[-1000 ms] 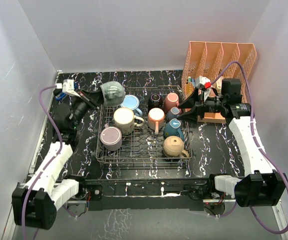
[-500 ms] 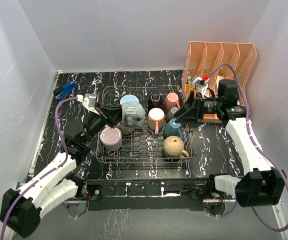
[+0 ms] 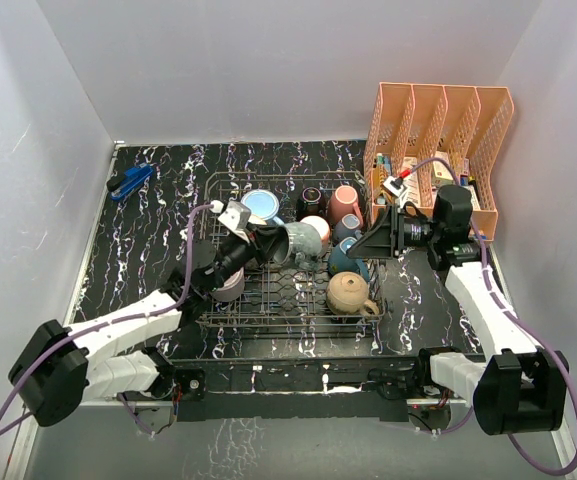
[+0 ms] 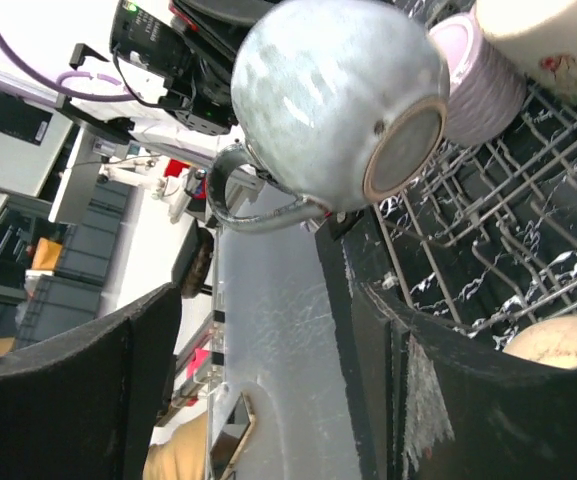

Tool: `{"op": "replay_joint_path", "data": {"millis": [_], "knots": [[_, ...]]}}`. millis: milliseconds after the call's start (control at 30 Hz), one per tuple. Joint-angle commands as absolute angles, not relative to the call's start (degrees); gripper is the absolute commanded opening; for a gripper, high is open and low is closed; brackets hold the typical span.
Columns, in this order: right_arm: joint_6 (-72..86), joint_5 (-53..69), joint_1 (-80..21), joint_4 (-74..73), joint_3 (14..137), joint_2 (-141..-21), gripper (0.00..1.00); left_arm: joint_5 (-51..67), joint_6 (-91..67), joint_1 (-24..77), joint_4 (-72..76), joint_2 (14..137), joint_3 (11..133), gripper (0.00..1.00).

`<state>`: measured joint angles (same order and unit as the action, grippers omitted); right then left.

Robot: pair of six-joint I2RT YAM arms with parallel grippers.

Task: Load the cups into the dish rack
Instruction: Turn the cup upside down in the dish rack.

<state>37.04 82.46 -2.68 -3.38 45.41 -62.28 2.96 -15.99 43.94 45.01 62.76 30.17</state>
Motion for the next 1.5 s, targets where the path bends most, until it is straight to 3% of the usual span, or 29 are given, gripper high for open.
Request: {"op": "replay_joint_path", "data": {"millis": [0,300,933,1133,1467], "knots": [[57.19,80.31,-3.21,15.92,39.73,-59.35,0.75,-1.00,-12.24,45.61,60.42,63.52,35.04,0.00],[72.17,77.63,-4.64,24.43,37.51,-59.80,0.99,-1.69,-7.07,47.57,72.02,69.36,36.66,0.00],[92.58,71.75,-10.28,42.25,42.03,-63.76,0.99,-1.39,1.97,51.54,89.97,81.02,43.92,0.00],[93.52,69.18,-10.66,40.39,41.69,-63.60,0.92,-0.92,7.12,53.54,94.04,84.47,44.85,0.00],[94.32,67.09,-10.65,39.38,39.51,-62.28,0.55,-1.63,15.18,54.80,95.49,85.72,43.59,0.00]]}}
